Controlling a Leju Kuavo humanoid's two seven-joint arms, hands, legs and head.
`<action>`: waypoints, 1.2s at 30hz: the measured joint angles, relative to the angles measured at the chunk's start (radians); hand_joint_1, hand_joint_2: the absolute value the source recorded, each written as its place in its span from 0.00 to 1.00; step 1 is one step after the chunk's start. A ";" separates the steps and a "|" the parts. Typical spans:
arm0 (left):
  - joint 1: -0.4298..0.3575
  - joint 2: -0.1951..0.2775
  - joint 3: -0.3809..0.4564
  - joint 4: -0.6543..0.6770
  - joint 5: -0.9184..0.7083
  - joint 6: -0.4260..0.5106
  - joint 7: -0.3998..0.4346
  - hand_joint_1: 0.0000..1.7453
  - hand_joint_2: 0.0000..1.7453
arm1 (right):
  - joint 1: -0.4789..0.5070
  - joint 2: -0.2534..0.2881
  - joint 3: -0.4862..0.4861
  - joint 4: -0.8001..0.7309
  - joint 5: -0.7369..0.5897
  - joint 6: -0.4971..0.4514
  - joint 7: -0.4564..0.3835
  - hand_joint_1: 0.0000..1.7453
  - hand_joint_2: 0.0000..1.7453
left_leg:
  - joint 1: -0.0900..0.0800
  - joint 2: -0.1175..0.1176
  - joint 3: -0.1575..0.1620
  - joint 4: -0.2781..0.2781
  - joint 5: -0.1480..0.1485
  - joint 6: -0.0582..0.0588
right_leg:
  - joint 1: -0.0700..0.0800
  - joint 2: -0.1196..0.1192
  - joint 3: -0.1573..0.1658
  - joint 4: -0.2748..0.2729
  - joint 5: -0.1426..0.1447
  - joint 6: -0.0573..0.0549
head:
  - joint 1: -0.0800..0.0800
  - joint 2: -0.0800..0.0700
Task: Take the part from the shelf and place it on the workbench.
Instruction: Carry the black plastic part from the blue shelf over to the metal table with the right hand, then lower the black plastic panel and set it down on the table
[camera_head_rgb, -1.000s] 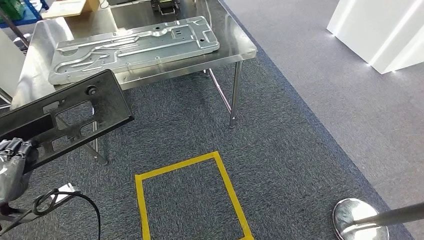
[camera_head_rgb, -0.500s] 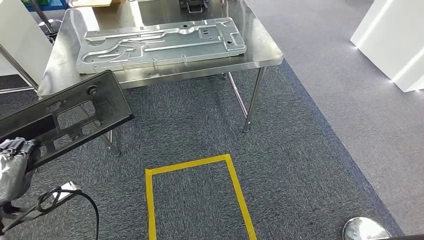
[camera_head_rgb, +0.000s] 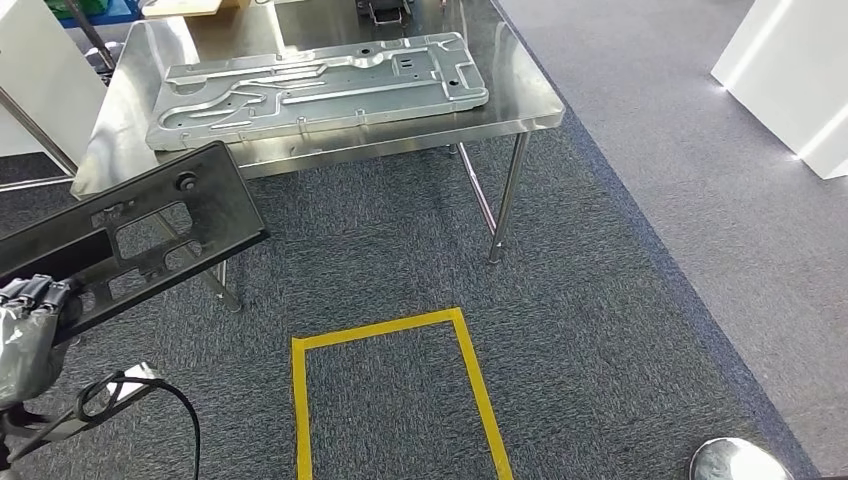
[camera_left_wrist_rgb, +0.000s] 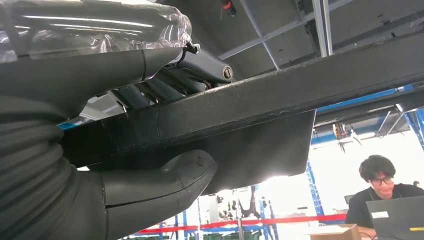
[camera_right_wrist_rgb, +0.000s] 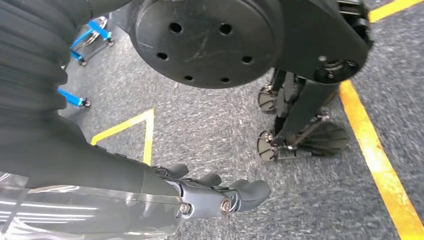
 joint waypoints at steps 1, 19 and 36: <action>0.000 0.000 -0.001 0.000 0.000 0.000 0.000 1.00 1.00 | 0.000 0.001 0.000 0.000 0.000 0.000 0.000 0.00 1.00 | -0.001 0.000 -0.001 0.002 -0.001 0.002 | -0.001 0.000 0.000 0.000 0.000 0.001 | 0.000 0.000; -0.082 -0.005 -0.147 0.065 0.028 0.007 -0.052 1.00 1.00 | -0.007 -0.002 -0.001 0.000 0.007 0.013 0.000 0.00 1.00 | 0.010 -0.002 0.042 -0.013 -0.037 -0.021 | -0.015 0.005 -0.025 0.010 0.015 0.014 | 0.000 0.000; -0.100 0.000 -0.179 0.089 0.035 0.011 -0.049 1.00 1.00 | 0.000 0.000 -0.001 0.002 0.009 0.013 0.000 0.00 1.00 | -0.002 0.027 -0.034 0.010 0.020 0.005 | -0.011 -0.013 0.083 0.010 -0.063 0.019 | 0.000 0.000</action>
